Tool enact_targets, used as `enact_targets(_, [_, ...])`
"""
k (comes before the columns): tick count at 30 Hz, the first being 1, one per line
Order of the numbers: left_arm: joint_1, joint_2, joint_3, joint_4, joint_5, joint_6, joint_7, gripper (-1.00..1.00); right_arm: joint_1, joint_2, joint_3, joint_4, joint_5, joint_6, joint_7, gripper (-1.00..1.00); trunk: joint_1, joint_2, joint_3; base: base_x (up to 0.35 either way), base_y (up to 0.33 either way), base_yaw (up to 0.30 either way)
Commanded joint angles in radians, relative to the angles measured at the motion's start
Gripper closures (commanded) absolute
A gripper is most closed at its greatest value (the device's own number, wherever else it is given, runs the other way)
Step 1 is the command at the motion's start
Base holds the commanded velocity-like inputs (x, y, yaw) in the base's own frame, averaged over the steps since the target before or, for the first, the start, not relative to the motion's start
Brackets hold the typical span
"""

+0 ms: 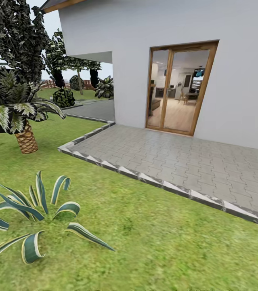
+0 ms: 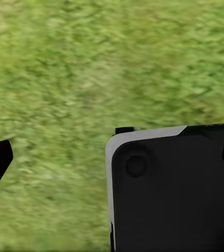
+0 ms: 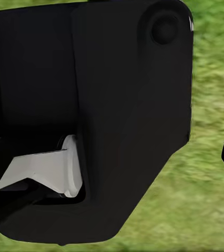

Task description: Take the three Easter eggs out of the wicker basket on the lawn in the garden, then place them on the lawn next to a single tree (choose any tree) so that all three eggs are next to the same tree and none are left in the basket.

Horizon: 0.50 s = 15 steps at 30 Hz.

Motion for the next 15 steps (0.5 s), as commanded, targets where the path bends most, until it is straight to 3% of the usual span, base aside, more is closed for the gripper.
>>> enact_targets(1, [-0.001, 0.000, -0.004, 0.001, -0.001, -0.003, 0.001, -1.00, 0.000, 0.000, -0.007, -0.001, 0.000, -0.002, 0.001, -1.00, 0.001, -0.002, -0.004, 0.000, 0.101, 0.000])
enact_targets(7, [-0.001, 0.000, -0.004, 0.001, -0.001, -0.003, 0.001, -1.00, 0.000, 0.000, -0.008, -0.001, 0.000, -0.001, 0.001, -1.00, 0.001, -0.002, -0.013, -0.007, 0.089, 0.000])
enact_targets(15, [-0.001, 0.000, -0.004, 0.001, -0.001, -0.003, 0.001, -1.00, 0.000, 0.000, -0.008, -0.001, 0.000, -0.001, 0.000, -1.00, 0.001, -0.002, -0.022, -0.069, 0.232, 0.000])
